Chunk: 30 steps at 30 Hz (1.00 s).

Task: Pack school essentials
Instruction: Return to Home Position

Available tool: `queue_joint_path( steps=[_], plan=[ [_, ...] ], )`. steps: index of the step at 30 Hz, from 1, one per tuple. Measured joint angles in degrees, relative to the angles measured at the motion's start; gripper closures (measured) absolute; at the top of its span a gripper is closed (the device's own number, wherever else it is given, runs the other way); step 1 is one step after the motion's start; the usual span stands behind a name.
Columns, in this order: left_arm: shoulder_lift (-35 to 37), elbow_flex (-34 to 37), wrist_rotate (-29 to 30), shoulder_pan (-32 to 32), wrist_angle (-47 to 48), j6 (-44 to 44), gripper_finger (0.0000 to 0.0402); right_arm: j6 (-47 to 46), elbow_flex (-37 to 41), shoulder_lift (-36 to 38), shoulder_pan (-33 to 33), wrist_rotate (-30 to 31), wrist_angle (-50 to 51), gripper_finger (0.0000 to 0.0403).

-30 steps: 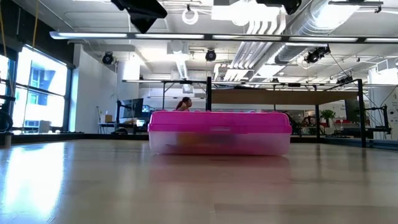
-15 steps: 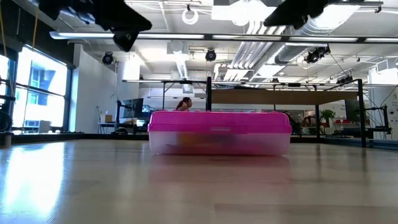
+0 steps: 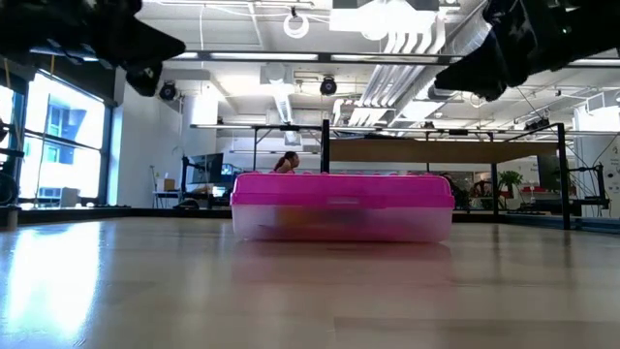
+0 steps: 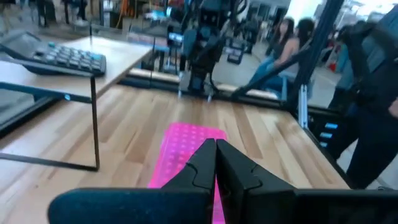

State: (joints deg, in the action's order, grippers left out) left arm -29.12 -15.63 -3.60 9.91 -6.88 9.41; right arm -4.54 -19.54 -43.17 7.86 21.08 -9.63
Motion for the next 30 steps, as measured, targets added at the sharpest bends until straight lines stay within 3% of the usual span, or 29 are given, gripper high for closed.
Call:
queue_joint_path(
  steps=[13,20,30],
  plan=[
    [22.2,10.8,-0.2,0.0,0.3,0.9,0.0401,0.0,14.8,14.9,0.0,0.0,-10.7,0.0323],
    [27.6,15.1,-0.3,0.0,1.4,1.0,0.0401,-2.0,18.9,21.4,0.0,0.0,-10.7,0.0323],
    [28.3,15.0,0.3,-0.3,1.1,-5.3,0.0401,0.5,18.9,22.6,0.0,0.0,-8.0,0.0323]
  ],
)
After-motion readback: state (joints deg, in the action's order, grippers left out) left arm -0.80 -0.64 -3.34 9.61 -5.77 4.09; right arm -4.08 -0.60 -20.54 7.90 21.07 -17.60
